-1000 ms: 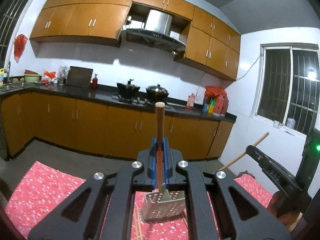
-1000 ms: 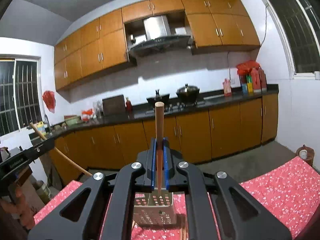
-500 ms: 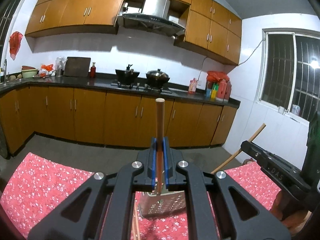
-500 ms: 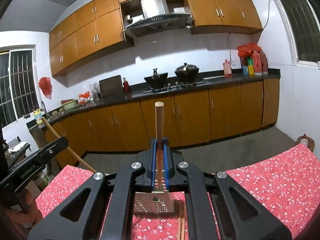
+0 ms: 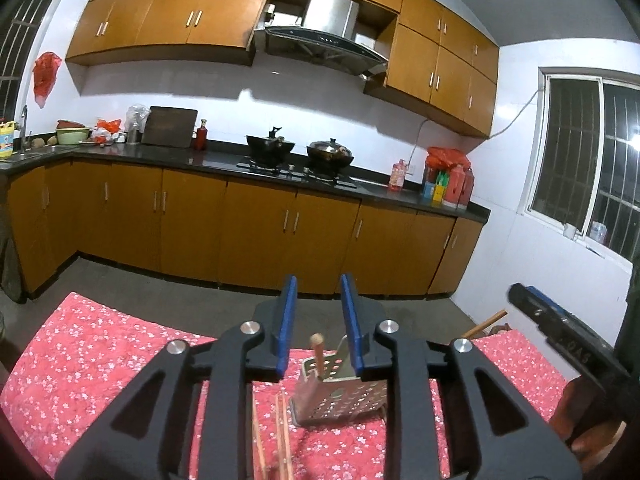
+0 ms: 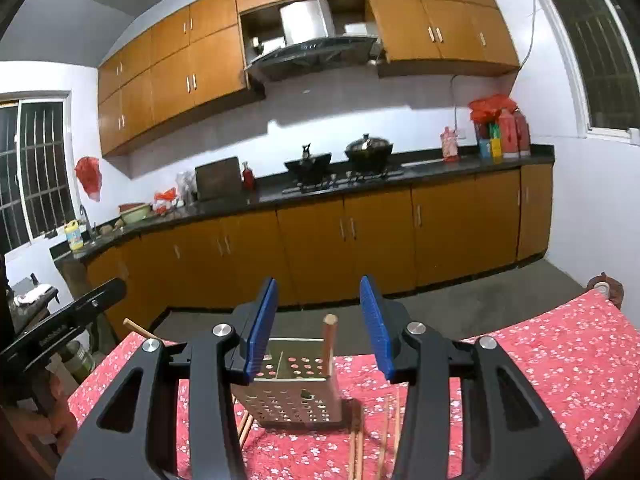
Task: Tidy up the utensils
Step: 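Open the right tool to drop the chopstick into the holder, then lower the right tool onto another chopstick and close its fingers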
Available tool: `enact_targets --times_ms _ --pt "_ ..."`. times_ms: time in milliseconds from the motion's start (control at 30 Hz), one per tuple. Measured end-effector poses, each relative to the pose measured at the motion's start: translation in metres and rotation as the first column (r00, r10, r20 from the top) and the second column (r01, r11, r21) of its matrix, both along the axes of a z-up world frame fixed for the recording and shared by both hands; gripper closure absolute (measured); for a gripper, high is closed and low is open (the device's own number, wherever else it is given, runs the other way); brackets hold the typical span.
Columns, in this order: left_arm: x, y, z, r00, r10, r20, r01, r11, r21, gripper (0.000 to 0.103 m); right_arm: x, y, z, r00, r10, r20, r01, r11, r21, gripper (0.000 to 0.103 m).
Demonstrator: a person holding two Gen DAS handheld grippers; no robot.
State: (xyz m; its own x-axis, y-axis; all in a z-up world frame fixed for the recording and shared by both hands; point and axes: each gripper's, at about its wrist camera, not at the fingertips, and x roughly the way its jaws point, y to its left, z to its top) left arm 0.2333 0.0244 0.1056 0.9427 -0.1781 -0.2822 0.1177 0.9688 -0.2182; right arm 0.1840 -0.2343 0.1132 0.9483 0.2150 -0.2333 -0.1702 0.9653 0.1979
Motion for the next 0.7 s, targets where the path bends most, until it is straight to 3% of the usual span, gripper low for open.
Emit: enact_targets --times_ms 133,267,367,533,600,700 --pt "-0.021 0.02 -0.007 1.0 0.024 -0.011 -0.024 1.0 -0.009 0.073 -0.016 -0.017 -0.01 0.998 -0.058 -0.008 0.057 0.998 -0.023 0.059" --pt "-0.036 0.04 -0.036 0.994 0.076 -0.083 -0.074 0.997 0.027 0.071 -0.014 -0.034 -0.047 0.986 -0.119 -0.117 0.111 0.991 -0.074 0.059" --pt "-0.038 0.052 -0.072 0.978 0.105 -0.18 -0.094 0.993 0.069 0.071 -0.004 -0.044 -0.089 0.957 -0.146 -0.252 0.123 0.987 -0.106 0.067" --pt "-0.04 0.064 -0.13 0.933 0.11 -0.344 -0.091 0.993 0.07 0.071 0.003 -0.038 -0.159 0.882 -0.104 -0.459 0.048 0.99 -0.132 0.08" --pt "-0.041 0.064 -0.147 0.918 0.099 -0.383 -0.078 0.995 0.07 0.071 0.001 -0.032 -0.18 0.855 -0.084 -0.512 0.02 0.991 -0.129 0.081" --pt "-0.045 0.061 -0.165 0.906 0.081 -0.416 -0.054 0.996 0.077 0.071 -0.003 -0.027 -0.193 0.842 -0.069 -0.534 0.005 0.993 -0.121 0.081"
